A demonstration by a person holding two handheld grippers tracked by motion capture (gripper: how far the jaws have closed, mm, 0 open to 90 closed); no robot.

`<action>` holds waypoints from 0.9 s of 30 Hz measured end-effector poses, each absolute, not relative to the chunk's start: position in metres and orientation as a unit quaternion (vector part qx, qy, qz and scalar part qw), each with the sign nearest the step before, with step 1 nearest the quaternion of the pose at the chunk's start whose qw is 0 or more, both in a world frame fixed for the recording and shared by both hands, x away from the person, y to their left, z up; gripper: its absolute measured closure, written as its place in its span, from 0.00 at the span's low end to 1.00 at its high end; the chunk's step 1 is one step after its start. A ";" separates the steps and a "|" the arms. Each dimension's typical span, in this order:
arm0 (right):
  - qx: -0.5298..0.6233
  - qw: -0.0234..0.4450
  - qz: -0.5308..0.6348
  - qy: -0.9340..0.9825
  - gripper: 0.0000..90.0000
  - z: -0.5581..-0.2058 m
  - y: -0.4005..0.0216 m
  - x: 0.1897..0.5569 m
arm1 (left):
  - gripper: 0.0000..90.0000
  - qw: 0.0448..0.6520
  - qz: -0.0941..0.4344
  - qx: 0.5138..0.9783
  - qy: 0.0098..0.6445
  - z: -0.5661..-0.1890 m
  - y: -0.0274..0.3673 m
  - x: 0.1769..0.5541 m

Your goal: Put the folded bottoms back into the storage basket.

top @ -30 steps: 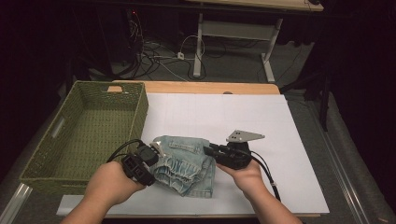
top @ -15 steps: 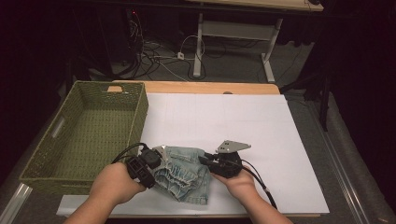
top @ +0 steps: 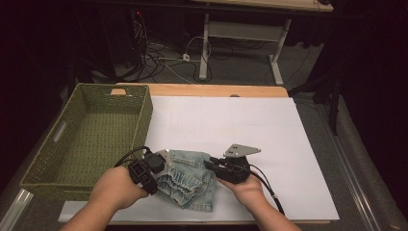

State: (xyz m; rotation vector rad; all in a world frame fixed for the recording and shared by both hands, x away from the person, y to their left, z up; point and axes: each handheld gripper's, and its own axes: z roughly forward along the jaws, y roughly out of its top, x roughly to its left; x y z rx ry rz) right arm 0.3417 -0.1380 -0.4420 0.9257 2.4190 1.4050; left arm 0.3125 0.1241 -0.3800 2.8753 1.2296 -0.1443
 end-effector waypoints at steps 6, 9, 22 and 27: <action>0.318 0.089 0.490 0.807 0.85 -0.432 -0.141 0.339 | 0.77 0.003 -0.042 0.924 0.381 -0.367 0.125 0.314; 0.325 0.094 0.489 0.804 0.85 -0.426 -0.139 0.339 | 0.77 0.019 -0.039 0.924 0.379 -0.362 0.132 0.316; 0.332 0.110 0.479 0.805 0.85 -0.410 -0.120 0.338 | 0.77 0.024 -0.036 0.927 0.373 -0.359 0.150 0.318; 0.332 0.104 0.479 0.806 0.85 -0.409 -0.113 0.341 | 0.77 0.021 -0.045 0.924 0.379 -0.356 0.158 0.321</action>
